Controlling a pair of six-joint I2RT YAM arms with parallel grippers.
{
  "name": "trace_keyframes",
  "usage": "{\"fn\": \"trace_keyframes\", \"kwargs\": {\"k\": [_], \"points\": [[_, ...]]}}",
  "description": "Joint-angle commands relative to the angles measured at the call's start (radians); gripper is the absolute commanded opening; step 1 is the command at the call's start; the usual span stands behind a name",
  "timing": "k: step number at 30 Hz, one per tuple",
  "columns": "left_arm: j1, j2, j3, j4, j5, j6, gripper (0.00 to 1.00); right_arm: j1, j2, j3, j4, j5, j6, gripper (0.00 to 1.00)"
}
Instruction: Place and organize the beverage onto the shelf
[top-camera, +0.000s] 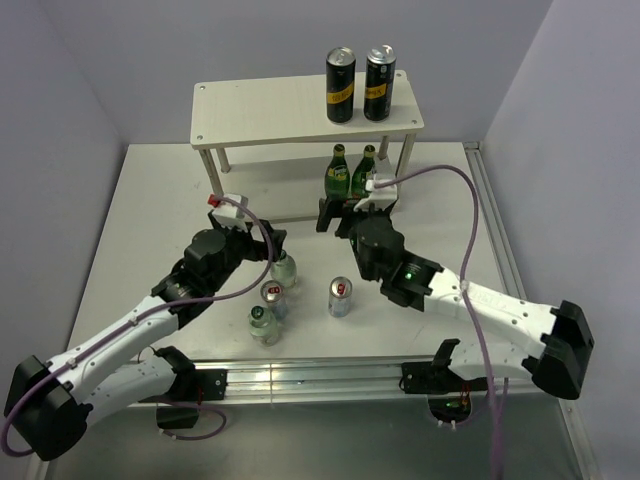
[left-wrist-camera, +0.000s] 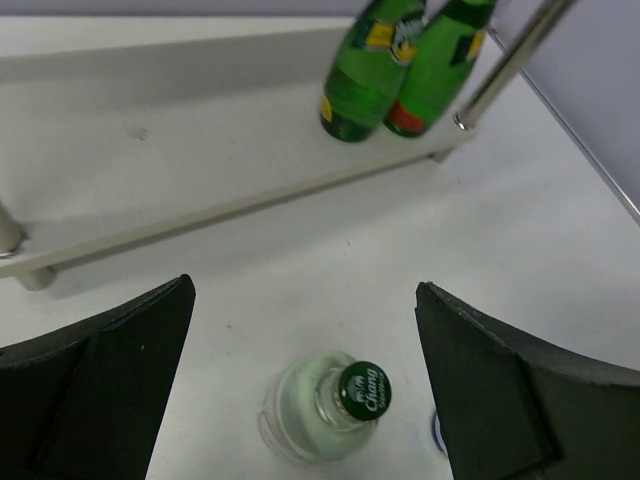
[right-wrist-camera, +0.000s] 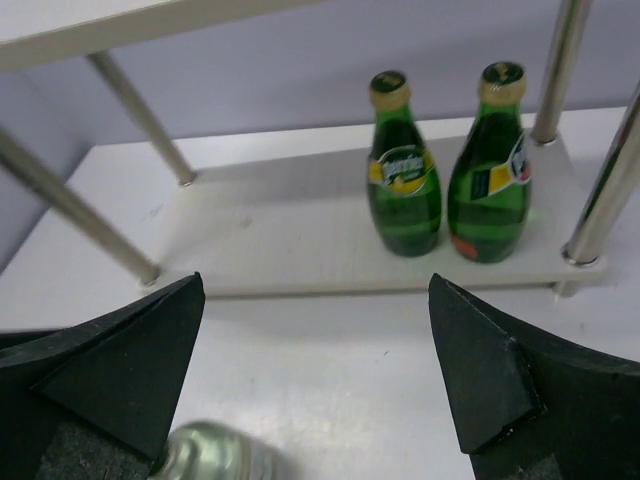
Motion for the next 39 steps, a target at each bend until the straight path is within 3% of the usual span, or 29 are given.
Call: {"fn": "trace_keyframes", "kwargs": {"k": [1, 8, 12, 25, 37, 39], "points": [[-0.03, 0.036, 0.037, 0.026, 0.079, 0.005, 0.99, 0.061, -0.108, -0.047, -0.089, 0.055, 0.069, 1.0], [-0.061, 0.028, -0.002, 0.02, 0.062, -0.017, 0.97, 0.102, -0.297, -0.136, -0.227, 0.088, 0.107, 1.0], [-0.083, 0.043, -0.023, 0.021, 0.056, -0.031, 0.91, 0.106, -0.378, -0.185, -0.291, 0.115, 0.127, 1.0], [-0.15, 0.108, -0.063, 0.036, -0.056, -0.094, 0.84, 0.107, -0.443, -0.212, -0.348, 0.159, 0.137, 1.0], [-0.179, 0.174, -0.051, 0.056, -0.202, -0.121, 0.59, 0.106, -0.467, -0.233, -0.345, 0.157, 0.141, 1.0], [-0.179, 0.194, -0.041, 0.059, -0.203, -0.123, 0.48, 0.107, -0.466, -0.236, -0.346, 0.159, 0.14, 1.0]]}}
